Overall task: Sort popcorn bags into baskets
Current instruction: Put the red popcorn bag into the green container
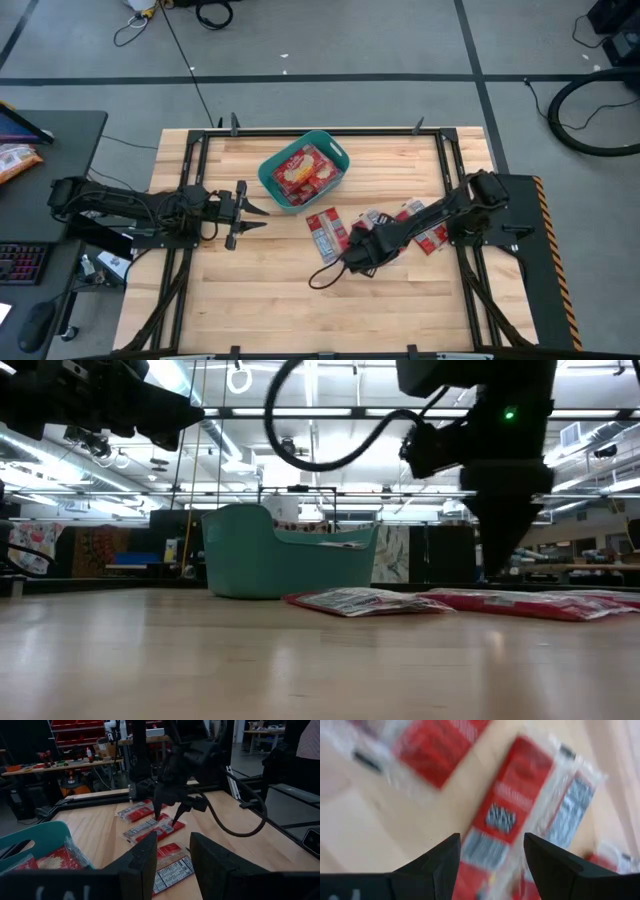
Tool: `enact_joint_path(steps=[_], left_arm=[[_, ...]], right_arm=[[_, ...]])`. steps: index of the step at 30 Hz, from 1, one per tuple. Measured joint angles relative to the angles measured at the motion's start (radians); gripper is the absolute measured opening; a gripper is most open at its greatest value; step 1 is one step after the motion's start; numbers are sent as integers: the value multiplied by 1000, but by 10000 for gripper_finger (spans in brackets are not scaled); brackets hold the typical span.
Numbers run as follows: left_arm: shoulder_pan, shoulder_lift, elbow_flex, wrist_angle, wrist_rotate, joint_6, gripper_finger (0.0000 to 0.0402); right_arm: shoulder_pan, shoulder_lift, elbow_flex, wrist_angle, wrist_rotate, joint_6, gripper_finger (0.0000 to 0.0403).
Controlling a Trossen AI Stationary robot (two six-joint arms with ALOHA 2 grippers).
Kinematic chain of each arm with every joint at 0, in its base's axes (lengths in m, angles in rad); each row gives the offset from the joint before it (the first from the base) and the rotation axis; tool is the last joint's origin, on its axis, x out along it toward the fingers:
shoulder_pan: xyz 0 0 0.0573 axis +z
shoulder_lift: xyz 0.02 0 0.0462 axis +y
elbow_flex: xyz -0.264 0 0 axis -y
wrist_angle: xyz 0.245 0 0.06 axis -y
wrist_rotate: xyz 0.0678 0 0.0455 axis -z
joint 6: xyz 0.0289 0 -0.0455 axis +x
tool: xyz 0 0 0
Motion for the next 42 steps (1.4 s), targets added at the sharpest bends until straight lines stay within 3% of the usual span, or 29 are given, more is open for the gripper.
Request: enact_joint_path(steps=[6,14,18,28,36,42], left_arm=[[0,0,0,0,0,-1,121],[0,0,0,-2,0,0,121],[0,0,0,-1,0,0,121],[0,0,0,-2,0,-5,121],[0,0,0,-1,0,0,121],[0,0,0,-1,0,-1,121]], right_arm=[[1,54,0,59,66,-1,224],[1,146,6,44,75,-46,217],[-2,150,6,46,59,-51,177],[1,144,1,22,1,-53,13],[0,29,34,3,-28,-72,6],[3,-61,109,6,84,-71,6]])
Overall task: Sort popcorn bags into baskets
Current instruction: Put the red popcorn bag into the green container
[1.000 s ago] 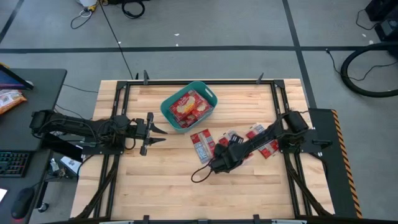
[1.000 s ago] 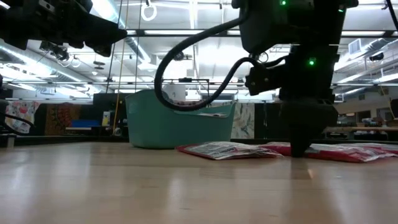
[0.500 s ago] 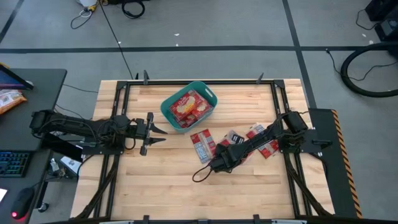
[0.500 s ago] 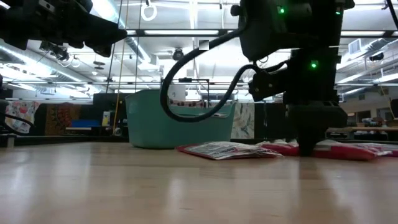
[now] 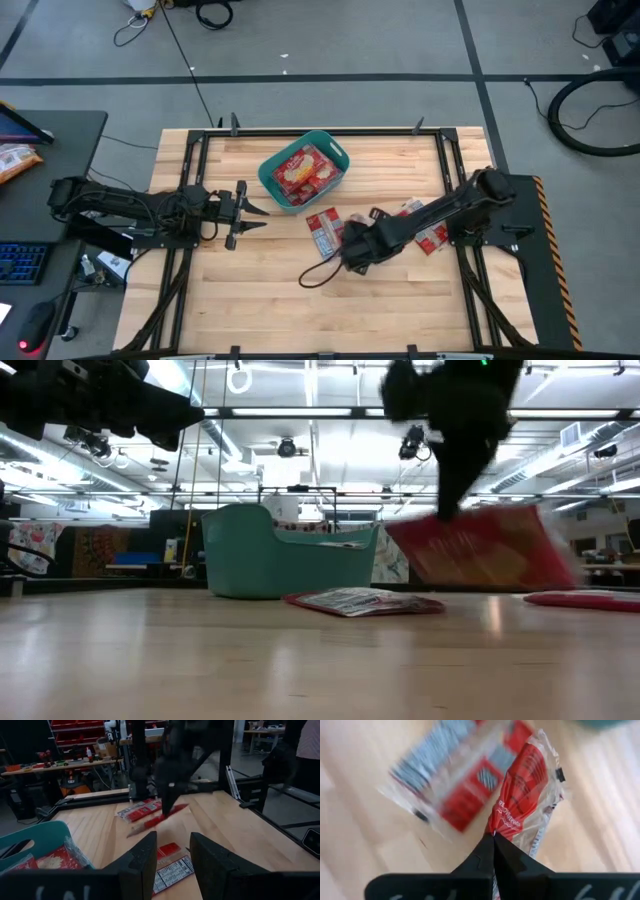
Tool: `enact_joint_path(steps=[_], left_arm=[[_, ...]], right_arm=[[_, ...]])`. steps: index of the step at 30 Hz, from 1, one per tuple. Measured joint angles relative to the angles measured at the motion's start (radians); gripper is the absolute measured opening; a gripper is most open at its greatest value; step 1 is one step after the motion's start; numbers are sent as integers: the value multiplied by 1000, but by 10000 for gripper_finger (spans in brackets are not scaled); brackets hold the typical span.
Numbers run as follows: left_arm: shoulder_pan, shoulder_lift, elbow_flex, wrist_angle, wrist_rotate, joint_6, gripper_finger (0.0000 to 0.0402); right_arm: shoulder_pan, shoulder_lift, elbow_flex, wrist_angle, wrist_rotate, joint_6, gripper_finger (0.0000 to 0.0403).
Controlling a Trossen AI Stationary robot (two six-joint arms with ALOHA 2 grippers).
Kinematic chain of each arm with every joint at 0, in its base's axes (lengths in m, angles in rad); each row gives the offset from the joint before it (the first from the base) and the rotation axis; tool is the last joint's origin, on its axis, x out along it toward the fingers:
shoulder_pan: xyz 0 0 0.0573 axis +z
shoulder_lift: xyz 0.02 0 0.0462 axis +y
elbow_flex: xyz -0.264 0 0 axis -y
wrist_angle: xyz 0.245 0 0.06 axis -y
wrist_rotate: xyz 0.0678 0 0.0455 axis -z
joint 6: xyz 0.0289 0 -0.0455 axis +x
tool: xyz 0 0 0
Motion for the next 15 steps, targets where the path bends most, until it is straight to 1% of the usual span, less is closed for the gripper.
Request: enact_joint_path(steps=[4,9,15], left_arm=[[0,0,0,0,0,0,121],[0,0,0,0,0,1,121],[0,0,0,1,0,0,121]], right_arm=[[8,-51,22,65,67,-44,5],[-3,-118,24,229,141,-181,5],[-67,-160,25,482,173,-358,5]])
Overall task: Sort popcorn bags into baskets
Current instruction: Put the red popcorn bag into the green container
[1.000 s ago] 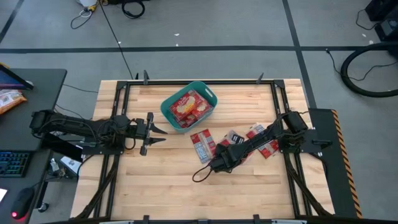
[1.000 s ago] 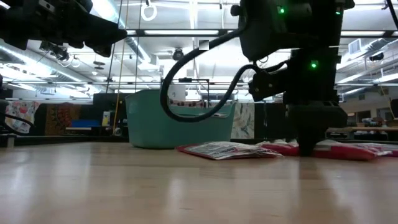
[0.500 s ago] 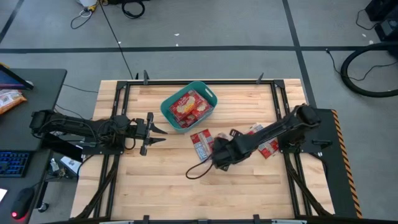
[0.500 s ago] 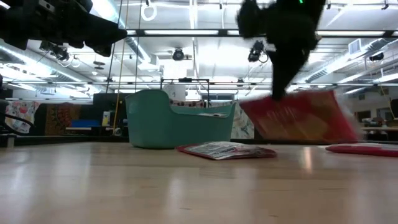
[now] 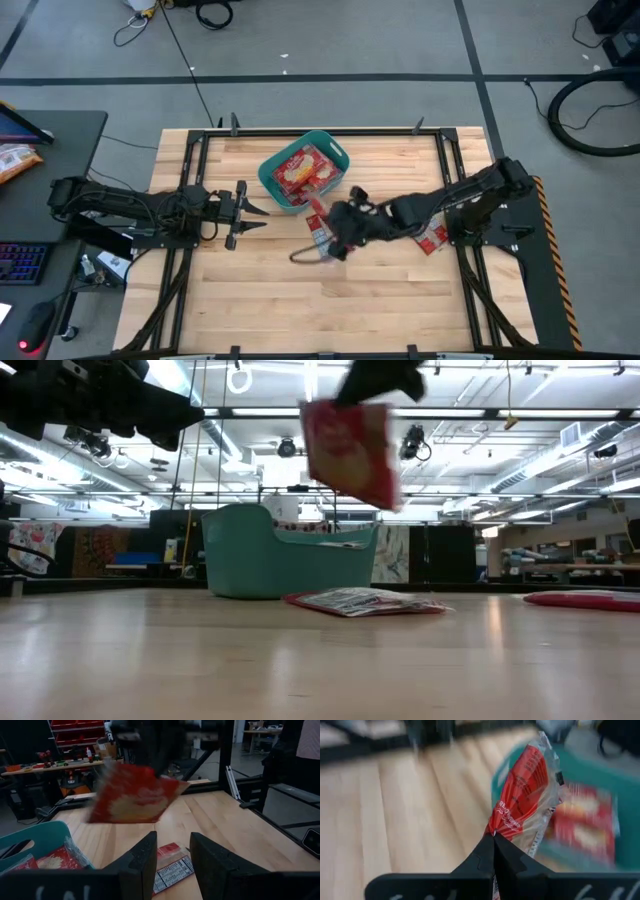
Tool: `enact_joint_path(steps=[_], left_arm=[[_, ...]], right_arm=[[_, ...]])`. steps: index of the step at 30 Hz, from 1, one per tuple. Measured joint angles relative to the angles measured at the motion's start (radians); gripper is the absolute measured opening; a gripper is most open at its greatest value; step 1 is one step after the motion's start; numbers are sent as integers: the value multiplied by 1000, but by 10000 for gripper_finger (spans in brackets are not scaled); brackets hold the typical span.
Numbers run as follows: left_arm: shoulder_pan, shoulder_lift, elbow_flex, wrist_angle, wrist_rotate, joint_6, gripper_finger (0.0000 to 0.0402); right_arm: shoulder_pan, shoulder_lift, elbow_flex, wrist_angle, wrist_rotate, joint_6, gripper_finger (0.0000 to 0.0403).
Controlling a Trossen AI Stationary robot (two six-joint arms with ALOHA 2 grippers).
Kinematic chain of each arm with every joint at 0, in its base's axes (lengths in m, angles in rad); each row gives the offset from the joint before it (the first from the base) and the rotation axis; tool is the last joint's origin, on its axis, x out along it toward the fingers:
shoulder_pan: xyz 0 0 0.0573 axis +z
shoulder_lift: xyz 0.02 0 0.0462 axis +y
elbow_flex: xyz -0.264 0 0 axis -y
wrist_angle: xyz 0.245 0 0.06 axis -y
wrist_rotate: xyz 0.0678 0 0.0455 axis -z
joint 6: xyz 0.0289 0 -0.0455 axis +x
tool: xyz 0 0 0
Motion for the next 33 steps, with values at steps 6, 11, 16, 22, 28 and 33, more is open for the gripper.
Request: enact_joint_path(steps=[6,11,16,22,28,33], left_arm=[[0,0,0,0,0,0,121],[0,0,0,1,0,0,121],[0,0,0,0,0,1,121],[0,0,0,-7,0,1,121],[1,0,0,-1,-2,11,121],[2,0,0,2,-4,8,121]], right_arm=[[-79,18,1,301,-20,-182,7],[-158,55,1,436,-19,-259,7],[-246,118,1,533,-18,-230,8],[-306,173,0,534,-26,-147,8],[-361,219,1,592,-69,-148,30],[-420,259,1,689,-254,-115,67]])
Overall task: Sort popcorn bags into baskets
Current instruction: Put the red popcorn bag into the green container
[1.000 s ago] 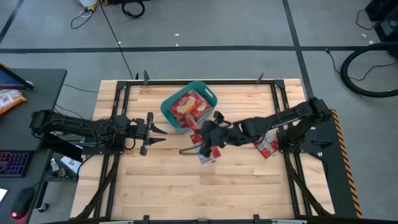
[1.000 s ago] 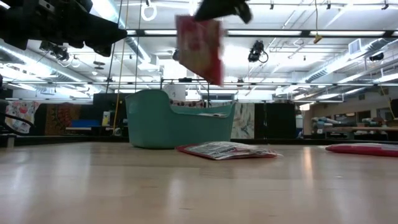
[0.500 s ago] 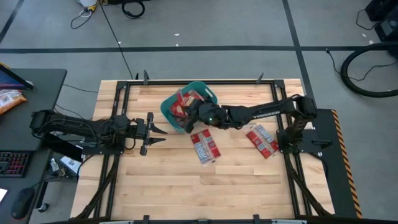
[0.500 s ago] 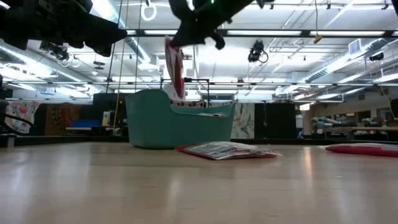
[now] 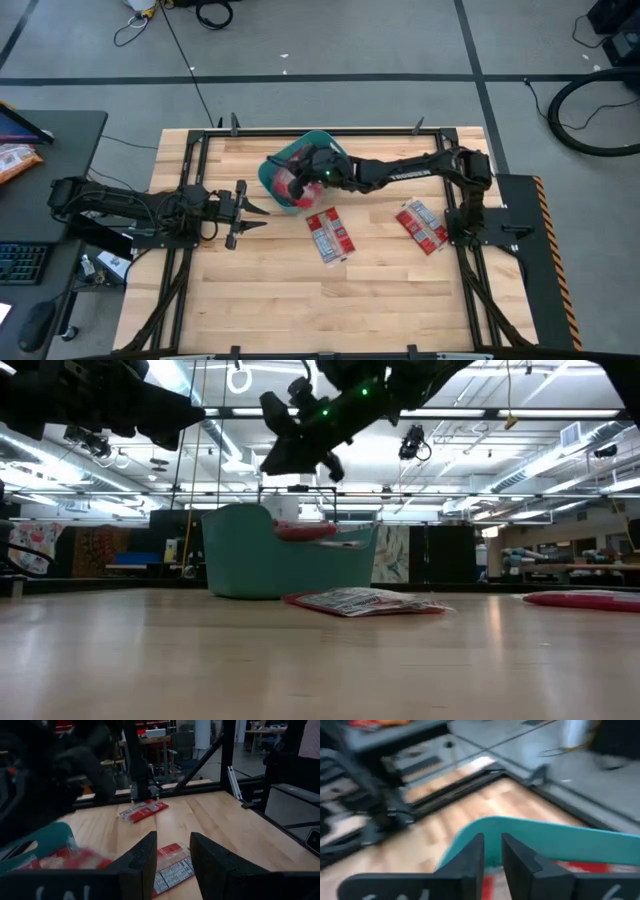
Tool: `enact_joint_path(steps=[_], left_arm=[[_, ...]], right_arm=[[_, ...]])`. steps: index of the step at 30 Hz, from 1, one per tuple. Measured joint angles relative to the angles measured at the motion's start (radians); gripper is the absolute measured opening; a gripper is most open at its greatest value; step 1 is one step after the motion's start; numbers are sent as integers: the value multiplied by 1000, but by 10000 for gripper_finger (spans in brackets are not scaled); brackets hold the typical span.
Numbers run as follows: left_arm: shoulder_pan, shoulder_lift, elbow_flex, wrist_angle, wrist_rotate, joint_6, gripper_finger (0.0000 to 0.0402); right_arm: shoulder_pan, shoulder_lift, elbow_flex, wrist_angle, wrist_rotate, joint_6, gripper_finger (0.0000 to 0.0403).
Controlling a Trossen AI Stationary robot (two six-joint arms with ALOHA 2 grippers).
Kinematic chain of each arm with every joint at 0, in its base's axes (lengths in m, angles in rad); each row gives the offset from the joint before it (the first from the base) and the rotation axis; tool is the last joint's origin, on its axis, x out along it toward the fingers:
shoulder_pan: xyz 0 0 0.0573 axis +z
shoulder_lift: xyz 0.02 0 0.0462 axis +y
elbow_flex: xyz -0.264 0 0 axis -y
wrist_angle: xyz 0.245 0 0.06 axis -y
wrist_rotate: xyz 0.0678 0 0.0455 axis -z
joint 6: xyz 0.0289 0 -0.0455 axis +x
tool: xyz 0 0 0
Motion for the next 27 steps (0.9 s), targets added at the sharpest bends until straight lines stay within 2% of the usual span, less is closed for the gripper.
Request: enact_joint_path(steps=[5,9,16,21,27], left_arm=[[1,0,0,-8,0,1,121],[2,0,0,-16,-1,1,121],[0,0,0,-17,-1,0,121],[1,0,0,-16,-3,-1,121],[1,0,0,-13,-3,-7,121]], right_arm=[[-27,5,0,-23,-196,68,90],[-29,-28,0,-125,-241,74,91],[-2,-124,0,-330,-231,79,89],[44,-160,0,-527,-136,93,89],[118,-160,0,-675,-22,131,89]])
